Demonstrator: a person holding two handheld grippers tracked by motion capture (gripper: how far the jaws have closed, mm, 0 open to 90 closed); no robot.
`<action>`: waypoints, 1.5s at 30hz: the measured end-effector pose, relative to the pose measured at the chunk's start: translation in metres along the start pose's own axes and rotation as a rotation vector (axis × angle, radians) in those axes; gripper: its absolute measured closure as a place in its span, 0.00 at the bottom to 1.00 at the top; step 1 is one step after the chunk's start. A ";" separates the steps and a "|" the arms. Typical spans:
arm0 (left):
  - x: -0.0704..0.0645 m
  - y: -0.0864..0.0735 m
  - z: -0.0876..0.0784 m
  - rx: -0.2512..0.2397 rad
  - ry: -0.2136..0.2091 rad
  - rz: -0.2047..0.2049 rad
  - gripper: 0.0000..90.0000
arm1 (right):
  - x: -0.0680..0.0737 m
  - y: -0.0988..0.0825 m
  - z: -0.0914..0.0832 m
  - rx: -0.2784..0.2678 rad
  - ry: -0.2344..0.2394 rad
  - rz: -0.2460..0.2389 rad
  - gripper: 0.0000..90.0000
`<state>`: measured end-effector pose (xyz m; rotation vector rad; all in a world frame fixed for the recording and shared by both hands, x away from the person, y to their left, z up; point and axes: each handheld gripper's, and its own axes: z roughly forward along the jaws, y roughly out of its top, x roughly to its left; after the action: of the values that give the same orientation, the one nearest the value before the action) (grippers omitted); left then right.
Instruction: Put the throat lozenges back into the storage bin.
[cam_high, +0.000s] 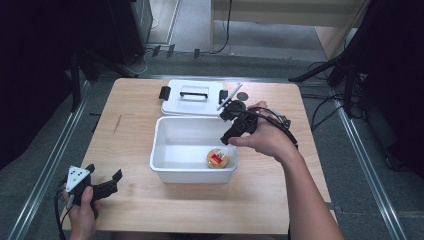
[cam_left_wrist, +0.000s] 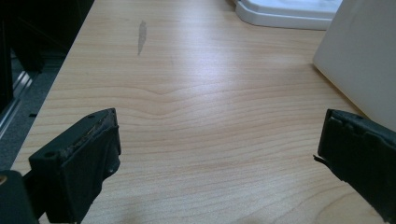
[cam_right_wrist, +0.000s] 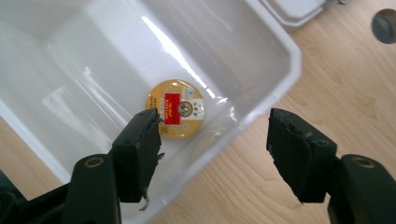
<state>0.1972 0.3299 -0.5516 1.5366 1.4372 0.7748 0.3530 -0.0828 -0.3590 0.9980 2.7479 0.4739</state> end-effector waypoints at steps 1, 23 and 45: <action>0.000 0.000 0.000 0.000 0.000 0.000 0.00 | 0.000 0.000 0.000 0.000 0.000 0.000 0.39; 0.000 0.000 -0.001 0.004 0.000 0.000 0.00 | -0.058 -0.086 0.010 0.007 -0.095 0.215 0.04; -0.002 -0.001 -0.001 0.002 0.002 0.011 0.00 | -0.080 -0.193 0.062 -0.238 -0.125 0.451 0.00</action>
<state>0.1956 0.3280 -0.5513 1.5462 1.4327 0.7823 0.3163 -0.2593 -0.4804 1.5221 2.2822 0.7539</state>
